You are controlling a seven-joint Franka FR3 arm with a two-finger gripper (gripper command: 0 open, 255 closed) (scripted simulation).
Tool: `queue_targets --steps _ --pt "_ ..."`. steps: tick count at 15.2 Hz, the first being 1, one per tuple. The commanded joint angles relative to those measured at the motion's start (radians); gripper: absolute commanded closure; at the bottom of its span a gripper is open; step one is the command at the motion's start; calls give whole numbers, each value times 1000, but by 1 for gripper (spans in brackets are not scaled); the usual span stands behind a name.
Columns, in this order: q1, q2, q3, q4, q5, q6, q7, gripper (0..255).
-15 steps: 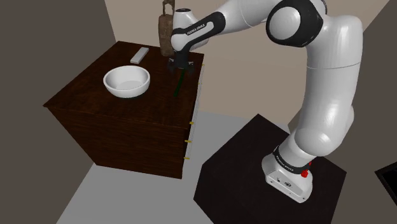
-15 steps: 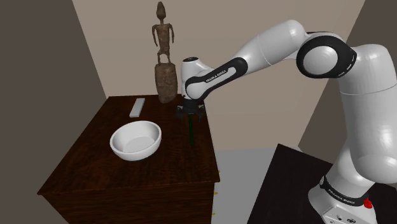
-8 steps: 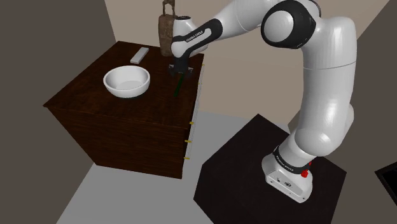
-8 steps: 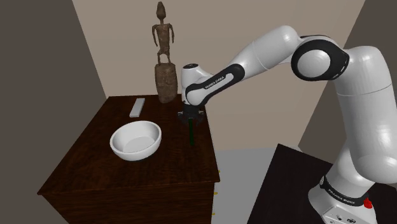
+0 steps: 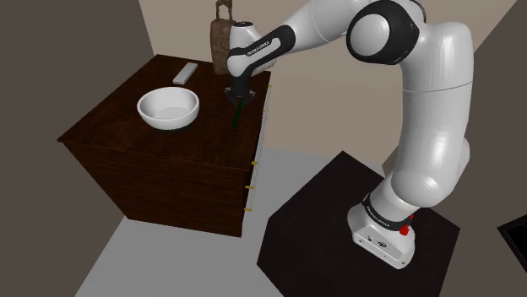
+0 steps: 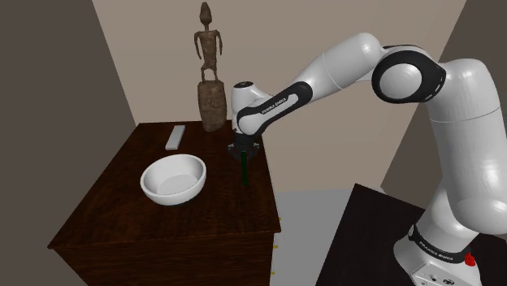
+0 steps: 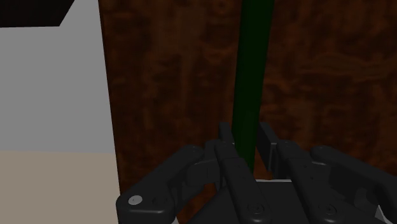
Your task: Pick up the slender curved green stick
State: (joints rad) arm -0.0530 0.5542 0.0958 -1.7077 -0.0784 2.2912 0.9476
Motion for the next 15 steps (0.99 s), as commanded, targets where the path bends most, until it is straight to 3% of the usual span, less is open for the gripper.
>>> queue_targets --steps 1,15 --pt "0 0 0 0 0 0 0 255" --pt "-4 -95 8 51 13 -146 -9 255"
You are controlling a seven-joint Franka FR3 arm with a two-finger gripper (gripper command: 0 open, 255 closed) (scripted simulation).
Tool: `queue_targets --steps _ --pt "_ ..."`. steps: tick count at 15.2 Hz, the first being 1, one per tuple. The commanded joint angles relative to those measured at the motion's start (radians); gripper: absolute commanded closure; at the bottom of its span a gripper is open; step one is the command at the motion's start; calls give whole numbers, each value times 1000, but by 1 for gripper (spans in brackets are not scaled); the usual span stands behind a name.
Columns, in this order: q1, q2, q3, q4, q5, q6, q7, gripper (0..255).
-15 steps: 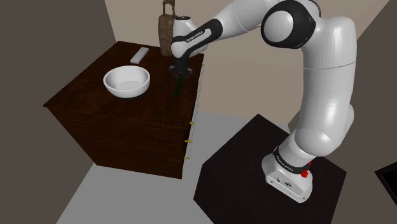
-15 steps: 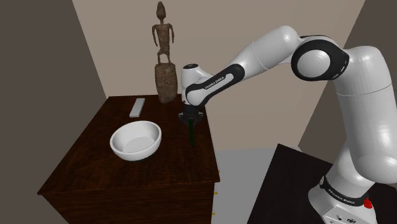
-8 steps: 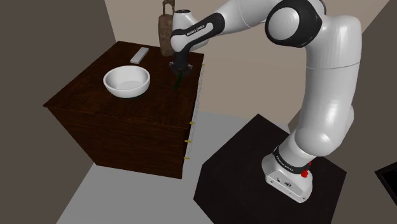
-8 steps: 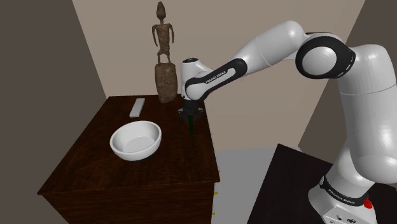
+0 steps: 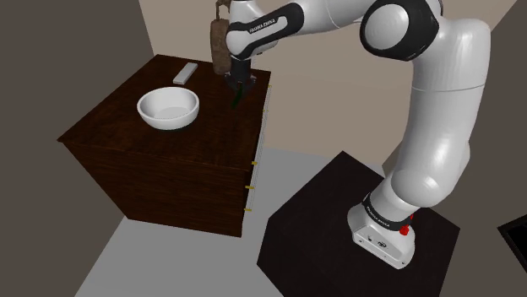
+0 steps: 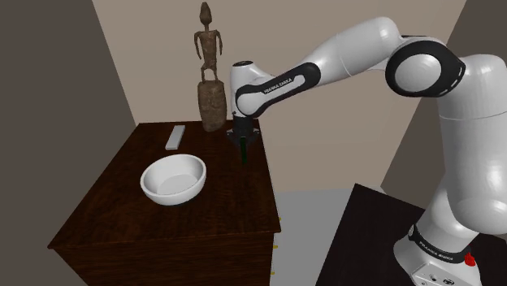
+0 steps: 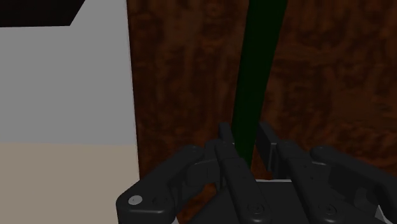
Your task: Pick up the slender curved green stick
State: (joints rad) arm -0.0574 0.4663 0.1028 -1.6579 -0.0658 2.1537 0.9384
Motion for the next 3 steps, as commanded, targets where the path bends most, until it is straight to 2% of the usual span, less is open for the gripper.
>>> queue_targets --steps 1,3 --pt "0 -13 1 6 2 -19 -1 255" --pt "0 -14 1 7 2 -21 -1 255"
